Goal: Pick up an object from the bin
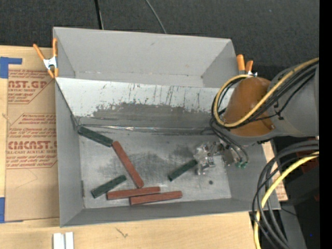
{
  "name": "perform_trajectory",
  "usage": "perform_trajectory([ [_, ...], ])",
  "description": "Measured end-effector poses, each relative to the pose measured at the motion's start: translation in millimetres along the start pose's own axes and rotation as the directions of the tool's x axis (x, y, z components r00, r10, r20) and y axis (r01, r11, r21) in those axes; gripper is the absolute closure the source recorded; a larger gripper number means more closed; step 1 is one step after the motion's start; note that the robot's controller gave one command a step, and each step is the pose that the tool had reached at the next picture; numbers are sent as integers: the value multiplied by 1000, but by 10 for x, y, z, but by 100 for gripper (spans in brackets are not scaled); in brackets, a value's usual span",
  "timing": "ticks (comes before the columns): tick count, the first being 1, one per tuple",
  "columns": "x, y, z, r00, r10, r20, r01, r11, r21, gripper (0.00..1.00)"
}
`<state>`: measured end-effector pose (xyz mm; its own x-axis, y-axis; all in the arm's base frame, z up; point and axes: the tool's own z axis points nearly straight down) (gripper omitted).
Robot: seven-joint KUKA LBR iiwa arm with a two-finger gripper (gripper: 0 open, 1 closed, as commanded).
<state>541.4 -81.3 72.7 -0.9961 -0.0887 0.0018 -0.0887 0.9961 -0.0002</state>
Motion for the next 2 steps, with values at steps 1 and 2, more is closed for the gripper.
perform_trajectory([
  [1, 174, 5, -1305, 999, -36, 4, 36, 999, 0, 100],
  [2, 174, 5, -1305, 999, -37, 4, 37, 999, 0, 0],
])
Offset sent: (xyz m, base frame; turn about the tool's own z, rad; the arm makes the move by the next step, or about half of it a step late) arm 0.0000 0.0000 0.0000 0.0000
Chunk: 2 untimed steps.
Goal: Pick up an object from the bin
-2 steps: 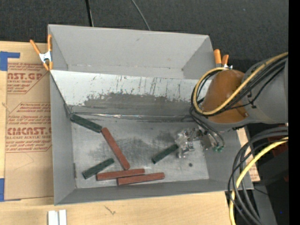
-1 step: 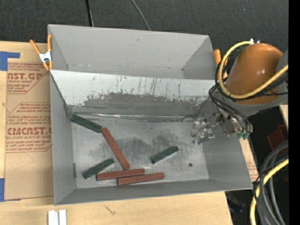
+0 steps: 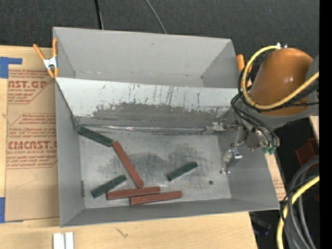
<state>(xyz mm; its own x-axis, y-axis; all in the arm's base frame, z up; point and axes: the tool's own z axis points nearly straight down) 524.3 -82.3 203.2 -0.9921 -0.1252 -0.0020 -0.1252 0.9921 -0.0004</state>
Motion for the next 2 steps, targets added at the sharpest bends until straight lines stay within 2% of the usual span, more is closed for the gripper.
perform_trajectory([
  [1, 0, 0, 0, 1000, 0, 0, 0, 1000, 0, 0],
  [2, -144, 136, 561, 1000, -24, 6, 24, 1000, 2, 0],
])
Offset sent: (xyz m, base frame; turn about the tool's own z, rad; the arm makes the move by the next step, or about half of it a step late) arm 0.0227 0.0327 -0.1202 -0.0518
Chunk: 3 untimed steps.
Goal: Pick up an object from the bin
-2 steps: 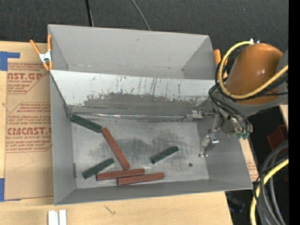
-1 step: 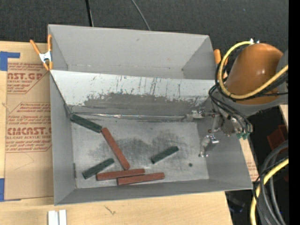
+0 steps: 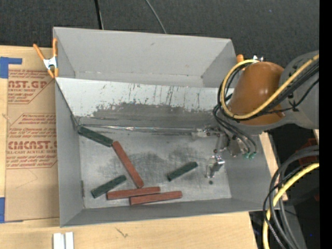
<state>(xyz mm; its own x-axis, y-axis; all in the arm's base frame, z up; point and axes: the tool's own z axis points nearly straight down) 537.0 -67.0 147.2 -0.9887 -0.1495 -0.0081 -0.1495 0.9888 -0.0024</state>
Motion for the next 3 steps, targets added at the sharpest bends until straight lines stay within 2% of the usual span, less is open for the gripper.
perform_trajectory([
  [1, -38, 21, 747, 976, -216, -12, 216, 976, -4, 100],
  [2, -38, 22, 747, 976, -216, -12, 216, 976, -4, 100],
  [3, 236, 156, 176, 972, -235, -6, 235, 972, -4, 100],
])
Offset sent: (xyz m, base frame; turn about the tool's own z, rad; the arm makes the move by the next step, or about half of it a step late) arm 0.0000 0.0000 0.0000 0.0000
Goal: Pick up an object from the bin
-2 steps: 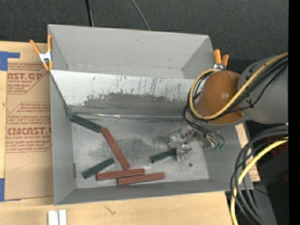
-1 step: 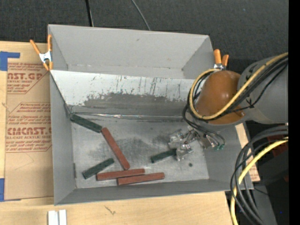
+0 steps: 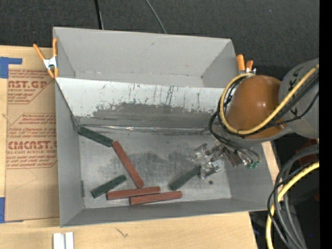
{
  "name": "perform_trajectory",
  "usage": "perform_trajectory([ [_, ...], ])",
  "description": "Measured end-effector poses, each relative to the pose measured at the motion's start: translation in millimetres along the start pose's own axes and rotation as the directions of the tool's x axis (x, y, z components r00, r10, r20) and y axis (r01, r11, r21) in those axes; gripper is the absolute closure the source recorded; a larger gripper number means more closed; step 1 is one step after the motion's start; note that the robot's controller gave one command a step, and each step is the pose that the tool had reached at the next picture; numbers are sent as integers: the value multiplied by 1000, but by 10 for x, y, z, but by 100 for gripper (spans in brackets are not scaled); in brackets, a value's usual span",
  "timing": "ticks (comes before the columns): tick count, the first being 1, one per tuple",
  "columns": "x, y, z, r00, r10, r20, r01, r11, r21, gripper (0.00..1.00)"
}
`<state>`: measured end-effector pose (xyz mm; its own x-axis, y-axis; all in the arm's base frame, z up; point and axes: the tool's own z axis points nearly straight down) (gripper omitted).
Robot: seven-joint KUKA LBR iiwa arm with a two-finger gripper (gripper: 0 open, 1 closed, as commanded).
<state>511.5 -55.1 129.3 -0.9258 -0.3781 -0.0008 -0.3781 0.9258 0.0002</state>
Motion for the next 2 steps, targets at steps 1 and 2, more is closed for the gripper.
perform_trajectory([
  [1, 0, 0, 0, 1000, 0, 0, 0, 1000, 0, 100],
  [2, -144, 22, -924, 1000, -9, 2, 9, 1000, 0, 100],
])
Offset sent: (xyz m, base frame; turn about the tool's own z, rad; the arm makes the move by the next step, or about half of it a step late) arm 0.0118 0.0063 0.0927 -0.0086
